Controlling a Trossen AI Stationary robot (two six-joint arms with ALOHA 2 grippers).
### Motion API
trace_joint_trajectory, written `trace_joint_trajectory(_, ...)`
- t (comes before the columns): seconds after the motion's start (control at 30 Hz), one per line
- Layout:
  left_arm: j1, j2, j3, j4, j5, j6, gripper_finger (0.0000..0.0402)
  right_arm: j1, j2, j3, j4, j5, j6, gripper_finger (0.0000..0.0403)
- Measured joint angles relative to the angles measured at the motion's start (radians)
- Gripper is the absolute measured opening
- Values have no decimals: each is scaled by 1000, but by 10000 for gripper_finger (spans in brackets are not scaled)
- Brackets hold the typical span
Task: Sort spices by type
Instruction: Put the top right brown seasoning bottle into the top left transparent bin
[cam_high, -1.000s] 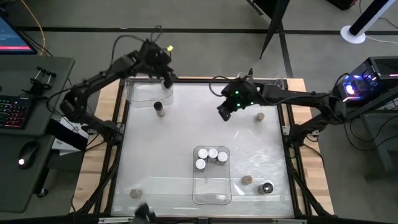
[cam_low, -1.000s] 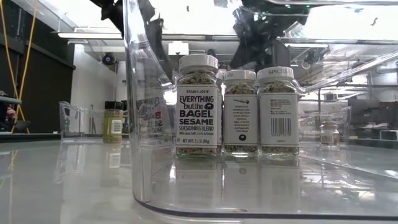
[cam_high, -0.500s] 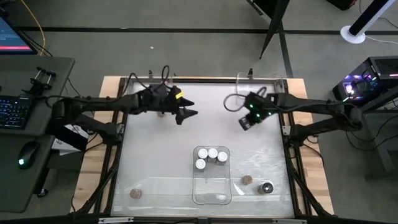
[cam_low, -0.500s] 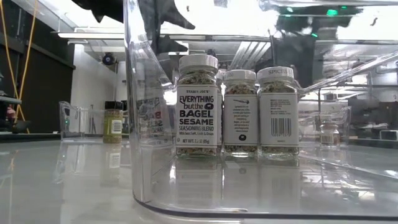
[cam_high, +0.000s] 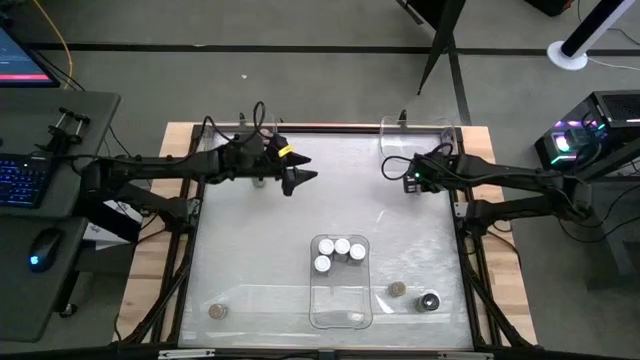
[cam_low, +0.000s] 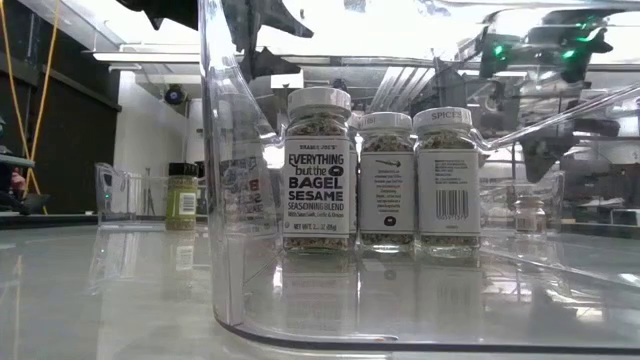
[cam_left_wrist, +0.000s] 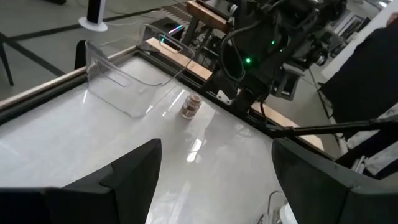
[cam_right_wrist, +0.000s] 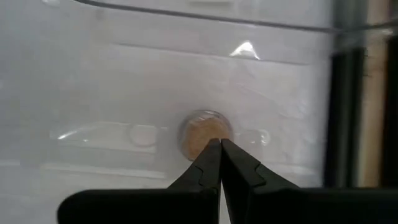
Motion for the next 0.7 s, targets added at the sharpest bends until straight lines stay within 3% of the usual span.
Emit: trace_joint_trajectory(0.7,1,0,0,-1,6,21,291,-28,173,4,125,-66,-83,0)
